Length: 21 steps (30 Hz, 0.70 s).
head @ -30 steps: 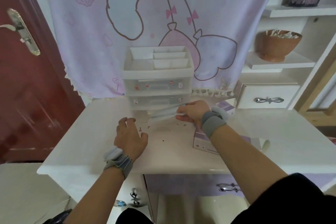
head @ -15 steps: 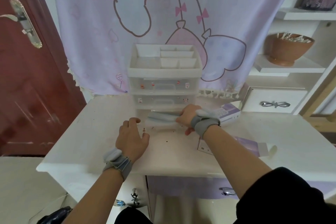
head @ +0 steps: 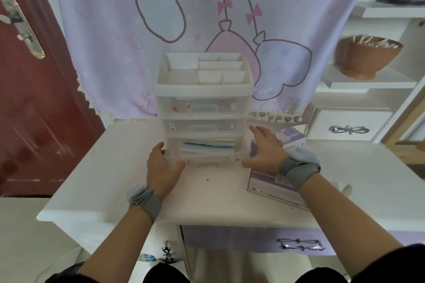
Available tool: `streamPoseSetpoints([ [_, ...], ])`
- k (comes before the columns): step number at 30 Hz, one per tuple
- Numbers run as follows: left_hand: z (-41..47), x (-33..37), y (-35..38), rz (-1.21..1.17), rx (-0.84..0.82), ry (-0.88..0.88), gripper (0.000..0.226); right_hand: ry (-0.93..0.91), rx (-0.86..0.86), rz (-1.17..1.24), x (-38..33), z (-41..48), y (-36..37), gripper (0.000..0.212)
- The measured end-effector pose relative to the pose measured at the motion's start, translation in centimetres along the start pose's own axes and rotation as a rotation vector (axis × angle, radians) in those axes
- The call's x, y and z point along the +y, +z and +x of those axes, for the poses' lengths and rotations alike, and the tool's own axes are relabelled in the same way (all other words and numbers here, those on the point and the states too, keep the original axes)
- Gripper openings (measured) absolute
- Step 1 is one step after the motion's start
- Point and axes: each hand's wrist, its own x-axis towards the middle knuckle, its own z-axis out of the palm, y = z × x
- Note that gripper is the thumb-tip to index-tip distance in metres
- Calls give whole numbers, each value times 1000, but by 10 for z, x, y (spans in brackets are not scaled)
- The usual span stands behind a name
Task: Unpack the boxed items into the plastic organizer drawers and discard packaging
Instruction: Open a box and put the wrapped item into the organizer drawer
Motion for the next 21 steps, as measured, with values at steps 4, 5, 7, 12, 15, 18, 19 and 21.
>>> streamPoseSetpoints([
  [4, 8, -1, 7, -10, 69, 3, 94, -19, 25, -52, 10, 11, 6, 121],
  [5, 11, -3, 8, -6, 82, 9, 95, -22, 33, -58, 12, 15, 8, 120],
  [7, 19, -5, 9, -2, 94, 16, 96, -22, 46, -74, 16, 25, 11, 121],
  [12, 42, -7, 17, 15, 181, -1, 92, 15, 194, -80, 20, 44, 25, 117],
  [15, 48, -7, 26, 82, 281, -30, 84, 94, 301, -118, 24, 56, 28, 104],
  [18, 48, -9, 29, 119, 322, -37, 76, 145, 299, -170, 30, 61, 27, 105],
  [19, 49, -10, 30, 119, 328, -34, 74, 153, 297, -185, 30, 61, 26, 105],
  [21, 48, -10, 31, 123, 332, -24, 72, 152, 302, -190, 26, 60, 25, 100],
])
